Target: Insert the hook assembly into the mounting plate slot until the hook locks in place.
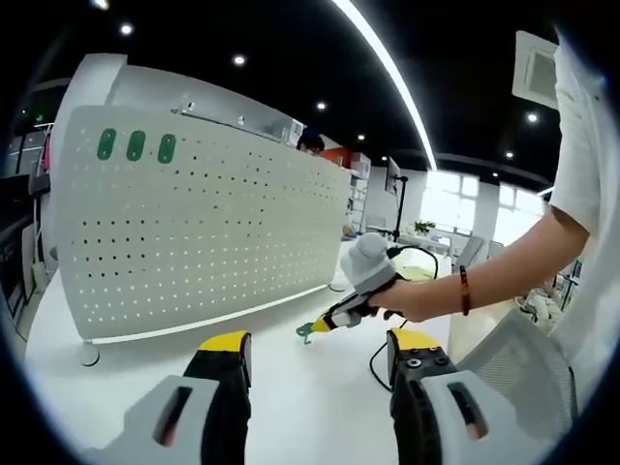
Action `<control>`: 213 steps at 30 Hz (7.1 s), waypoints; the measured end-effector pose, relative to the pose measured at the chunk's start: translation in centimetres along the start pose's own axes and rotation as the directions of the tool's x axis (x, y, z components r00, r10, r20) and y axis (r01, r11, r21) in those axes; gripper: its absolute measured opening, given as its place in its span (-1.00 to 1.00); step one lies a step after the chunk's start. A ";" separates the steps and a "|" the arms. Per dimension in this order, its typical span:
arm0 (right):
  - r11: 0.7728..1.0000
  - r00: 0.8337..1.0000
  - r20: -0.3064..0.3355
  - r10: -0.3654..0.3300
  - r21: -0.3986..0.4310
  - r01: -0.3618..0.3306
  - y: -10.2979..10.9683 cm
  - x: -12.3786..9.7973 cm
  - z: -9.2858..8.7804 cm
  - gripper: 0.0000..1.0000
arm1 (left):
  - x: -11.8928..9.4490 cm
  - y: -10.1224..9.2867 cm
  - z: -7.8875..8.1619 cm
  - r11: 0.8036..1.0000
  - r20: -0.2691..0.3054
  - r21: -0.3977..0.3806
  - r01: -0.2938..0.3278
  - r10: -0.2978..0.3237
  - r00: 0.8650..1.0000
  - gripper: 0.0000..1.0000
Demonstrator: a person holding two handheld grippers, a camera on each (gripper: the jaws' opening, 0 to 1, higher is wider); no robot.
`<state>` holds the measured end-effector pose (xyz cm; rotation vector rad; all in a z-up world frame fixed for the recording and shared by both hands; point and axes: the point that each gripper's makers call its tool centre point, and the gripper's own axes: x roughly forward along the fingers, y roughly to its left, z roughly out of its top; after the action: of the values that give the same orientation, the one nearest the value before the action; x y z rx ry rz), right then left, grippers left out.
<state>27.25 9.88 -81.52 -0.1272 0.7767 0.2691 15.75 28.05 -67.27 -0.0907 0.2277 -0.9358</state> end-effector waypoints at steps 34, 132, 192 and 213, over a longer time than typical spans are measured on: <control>0.979 0.975 0.108 0.194 0.034 -0.199 8.3 -9.6 0.6 -1.00 | 0.0 -4.3 -0.6 0.997 -0.051 0.080 0.015 -0.011 0.999 -0.01; 0.847 0.821 0.214 0.529 -0.068 -0.528 8.9 -19.5 1.1 -0.68 | 6.8 -9.5 -1.0 0.835 -0.210 0.539 -0.111 0.261 0.942 -0.94; 0.824 0.708 0.426 0.563 -0.350 -0.445 6.7 -22.1 1.4 0.03 | 8.8 3.1 9.9 0.877 0.040 0.081 -0.474 0.473 0.880 -0.97; 0.842 0.713 0.450 0.538 -0.334 -0.424 6.3 -22.9 2.1 0.02 | 9.6 8.0 13.3 0.826 0.066 0.051 -0.562 0.558 0.827 -0.97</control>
<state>11.28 11.99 -63.99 -0.0355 0.2039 0.8585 30.65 24.77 -57.20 0.0191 0.1621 -0.3479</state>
